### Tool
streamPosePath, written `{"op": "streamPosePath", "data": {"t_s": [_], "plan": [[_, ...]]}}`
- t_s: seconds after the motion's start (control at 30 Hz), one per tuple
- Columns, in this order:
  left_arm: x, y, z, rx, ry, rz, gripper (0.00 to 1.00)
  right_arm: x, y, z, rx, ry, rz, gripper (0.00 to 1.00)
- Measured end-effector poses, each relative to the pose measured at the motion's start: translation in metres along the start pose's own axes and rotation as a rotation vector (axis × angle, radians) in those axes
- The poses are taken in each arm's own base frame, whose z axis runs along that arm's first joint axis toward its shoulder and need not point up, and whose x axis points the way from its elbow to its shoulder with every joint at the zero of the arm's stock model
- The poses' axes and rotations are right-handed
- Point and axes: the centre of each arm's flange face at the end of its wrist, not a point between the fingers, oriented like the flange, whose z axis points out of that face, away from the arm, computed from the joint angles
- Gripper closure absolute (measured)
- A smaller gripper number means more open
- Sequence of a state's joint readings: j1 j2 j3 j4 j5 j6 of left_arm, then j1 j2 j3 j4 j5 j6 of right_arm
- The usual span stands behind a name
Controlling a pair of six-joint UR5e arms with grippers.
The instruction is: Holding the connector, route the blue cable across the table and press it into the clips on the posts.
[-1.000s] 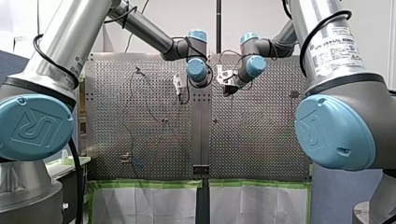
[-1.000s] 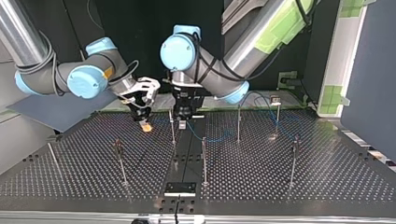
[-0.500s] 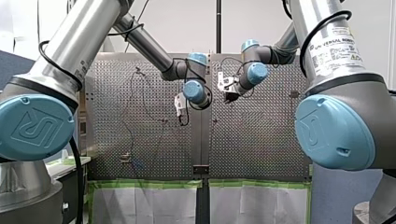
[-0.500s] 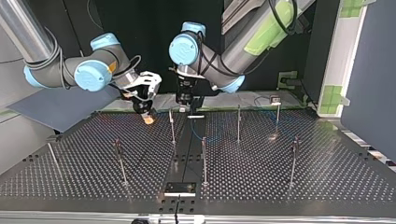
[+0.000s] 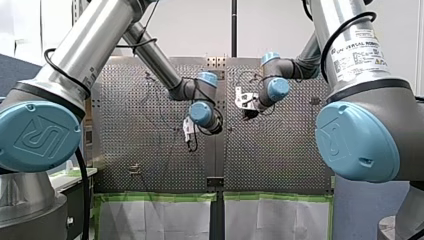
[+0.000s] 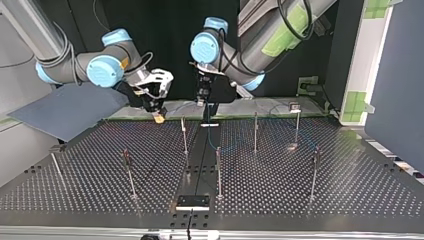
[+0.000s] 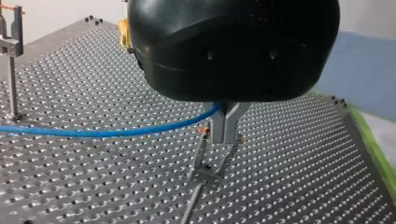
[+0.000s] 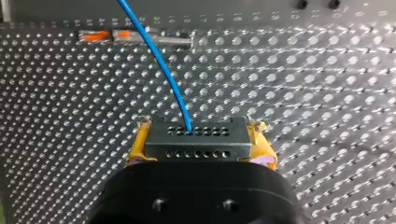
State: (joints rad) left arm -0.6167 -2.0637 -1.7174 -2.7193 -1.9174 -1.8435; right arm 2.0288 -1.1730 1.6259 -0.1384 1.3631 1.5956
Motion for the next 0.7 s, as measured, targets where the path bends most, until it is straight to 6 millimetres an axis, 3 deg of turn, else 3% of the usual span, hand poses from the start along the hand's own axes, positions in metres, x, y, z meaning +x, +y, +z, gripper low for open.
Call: {"op": "streamPosePath", "data": {"t_s": [0.2,0.37,0.5,0.7], "plan": [[0.020,0.010,0.001,0.017,0.026,0.002,1.00,-0.021,0.005,-0.003,-0.015,-0.001,0.009,1.00],[0.029,0.013,0.014,0.017,0.031,0.003,1.00,-0.044,0.007,0.001,-0.019,-0.023,0.010,1.00],[0.024,0.009,0.025,0.021,0.017,0.000,1.00,-0.057,0.010,0.006,-0.021,-0.039,0.008,1.00],[0.008,0.002,0.037,0.042,-0.008,-0.010,1.00,-0.059,0.020,0.009,-0.033,-0.032,0.012,1.00]]}}
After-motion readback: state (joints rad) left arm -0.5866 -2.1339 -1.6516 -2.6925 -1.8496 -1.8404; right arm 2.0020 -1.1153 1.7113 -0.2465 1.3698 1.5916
